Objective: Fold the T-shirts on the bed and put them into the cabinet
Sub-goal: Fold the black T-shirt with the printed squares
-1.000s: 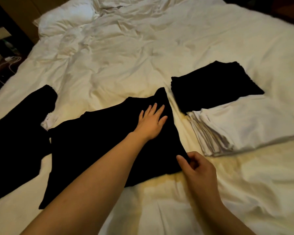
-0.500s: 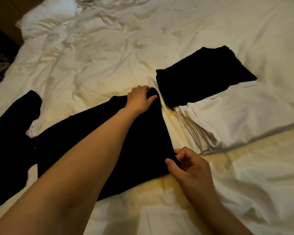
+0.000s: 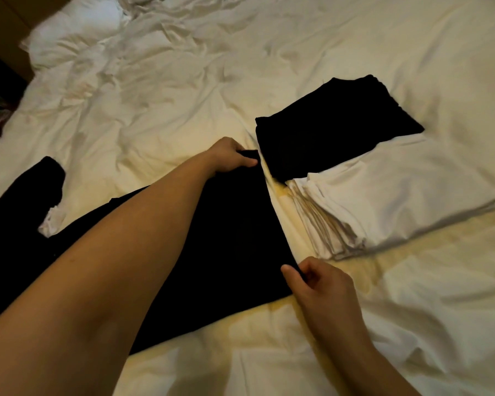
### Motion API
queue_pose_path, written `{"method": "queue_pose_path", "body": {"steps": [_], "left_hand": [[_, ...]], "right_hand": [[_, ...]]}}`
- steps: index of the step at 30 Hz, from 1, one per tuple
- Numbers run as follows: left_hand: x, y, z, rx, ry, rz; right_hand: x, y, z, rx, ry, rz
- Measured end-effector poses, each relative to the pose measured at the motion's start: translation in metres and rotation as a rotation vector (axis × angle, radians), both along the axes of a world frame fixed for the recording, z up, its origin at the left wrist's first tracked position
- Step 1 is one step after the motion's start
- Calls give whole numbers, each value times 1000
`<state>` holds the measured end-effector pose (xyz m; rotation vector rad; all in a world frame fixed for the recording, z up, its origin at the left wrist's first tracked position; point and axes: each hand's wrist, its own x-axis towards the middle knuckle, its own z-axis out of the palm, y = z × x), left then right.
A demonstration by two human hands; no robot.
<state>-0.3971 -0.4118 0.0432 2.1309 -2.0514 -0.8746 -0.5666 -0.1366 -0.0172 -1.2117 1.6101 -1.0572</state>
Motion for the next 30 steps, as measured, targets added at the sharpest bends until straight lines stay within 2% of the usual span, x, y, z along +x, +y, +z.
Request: {"method": "queue_pose_path", "body": {"steps": [4,9,12,16,22,26,28,30], "left_hand": [[-5,5,-11,-202,90,-21],[-14,15,-34,-331,-86,0],[-15,39,-43,-441,-171,3],[-8,99,-54,-398,-160,2],[38,201,-59,-322,-150,79],[81,263,-54,-341,-165,225],[98,294,-53,-353,-106,303],[116,322,-50,-373,47,398]], "right_hand": [[-2,-1,1,-20,-4,-113],[2,0,-2,-56,202,-50],[7,4,4,-231,342,-102],[15,9,6,-449,363,-85],[30,14,-3,-591,377,62],[43,17,-5,-641,451,139],[52,19,-7,-663,465,169],[65,24,-7,-693,477,201]]}}
